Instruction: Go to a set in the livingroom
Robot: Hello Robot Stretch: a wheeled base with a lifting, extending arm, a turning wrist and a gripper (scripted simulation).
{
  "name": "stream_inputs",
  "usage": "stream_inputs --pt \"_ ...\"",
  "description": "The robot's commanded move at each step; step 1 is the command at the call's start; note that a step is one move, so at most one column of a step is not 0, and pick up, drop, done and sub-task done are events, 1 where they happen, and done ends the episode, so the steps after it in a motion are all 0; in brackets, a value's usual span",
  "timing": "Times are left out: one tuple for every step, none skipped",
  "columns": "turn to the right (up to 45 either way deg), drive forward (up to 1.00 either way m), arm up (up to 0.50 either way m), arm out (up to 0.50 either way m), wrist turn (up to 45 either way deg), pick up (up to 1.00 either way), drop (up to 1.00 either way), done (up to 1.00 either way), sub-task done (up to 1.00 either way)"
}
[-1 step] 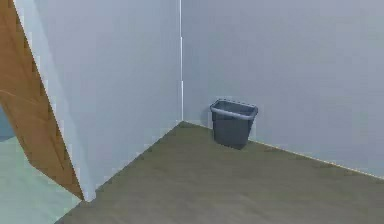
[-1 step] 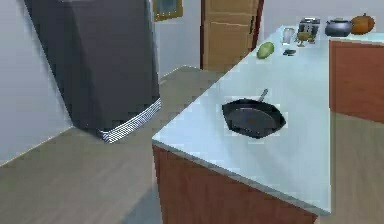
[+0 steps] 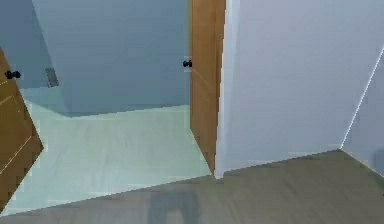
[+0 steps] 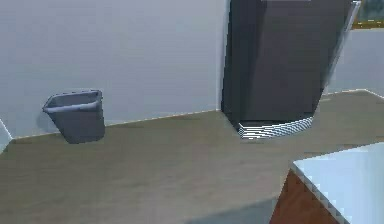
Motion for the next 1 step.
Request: stream_inputs --pt "-12.0 0.00 0.00 0.00 0.0 0.00 0.00 0.00 0.00"
